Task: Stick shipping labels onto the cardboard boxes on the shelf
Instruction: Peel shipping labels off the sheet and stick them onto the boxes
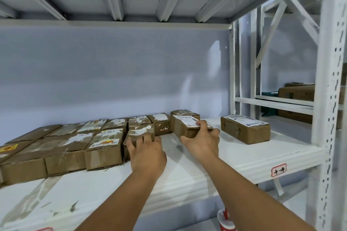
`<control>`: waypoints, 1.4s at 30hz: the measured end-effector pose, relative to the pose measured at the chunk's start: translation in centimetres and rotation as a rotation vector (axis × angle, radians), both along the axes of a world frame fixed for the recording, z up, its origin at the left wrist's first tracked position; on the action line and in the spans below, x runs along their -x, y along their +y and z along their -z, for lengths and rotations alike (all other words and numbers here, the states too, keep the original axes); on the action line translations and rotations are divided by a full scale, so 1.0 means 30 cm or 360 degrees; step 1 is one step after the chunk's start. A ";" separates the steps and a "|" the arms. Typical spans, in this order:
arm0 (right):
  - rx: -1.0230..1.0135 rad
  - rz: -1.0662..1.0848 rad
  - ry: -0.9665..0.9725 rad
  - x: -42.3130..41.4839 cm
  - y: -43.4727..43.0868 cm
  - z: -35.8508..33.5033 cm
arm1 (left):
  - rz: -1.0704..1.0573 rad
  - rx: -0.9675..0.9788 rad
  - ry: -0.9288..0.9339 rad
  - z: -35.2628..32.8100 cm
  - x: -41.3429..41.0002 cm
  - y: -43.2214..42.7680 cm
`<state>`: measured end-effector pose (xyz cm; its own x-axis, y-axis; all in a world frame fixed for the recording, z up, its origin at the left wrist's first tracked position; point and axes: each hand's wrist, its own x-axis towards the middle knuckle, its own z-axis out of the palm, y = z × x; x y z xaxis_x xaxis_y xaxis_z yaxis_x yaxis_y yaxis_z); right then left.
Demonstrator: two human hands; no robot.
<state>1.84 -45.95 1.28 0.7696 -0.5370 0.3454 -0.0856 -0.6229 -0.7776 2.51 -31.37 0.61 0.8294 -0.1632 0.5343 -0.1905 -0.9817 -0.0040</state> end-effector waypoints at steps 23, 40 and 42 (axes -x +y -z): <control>0.0629 0.0405 0.0078 0.065 -0.262 0.002 | 0.0583 0.0278 -0.0015 0.002 -0.004 -0.012; 0.0862 0.0543 0.0323 0.058 -0.272 0.011 | 0.0623 0.0269 -0.0061 0.008 -0.006 -0.010; 0.0959 0.0501 0.0259 0.066 -0.257 0.006 | 0.0634 0.0264 -0.0086 0.006 -0.007 -0.012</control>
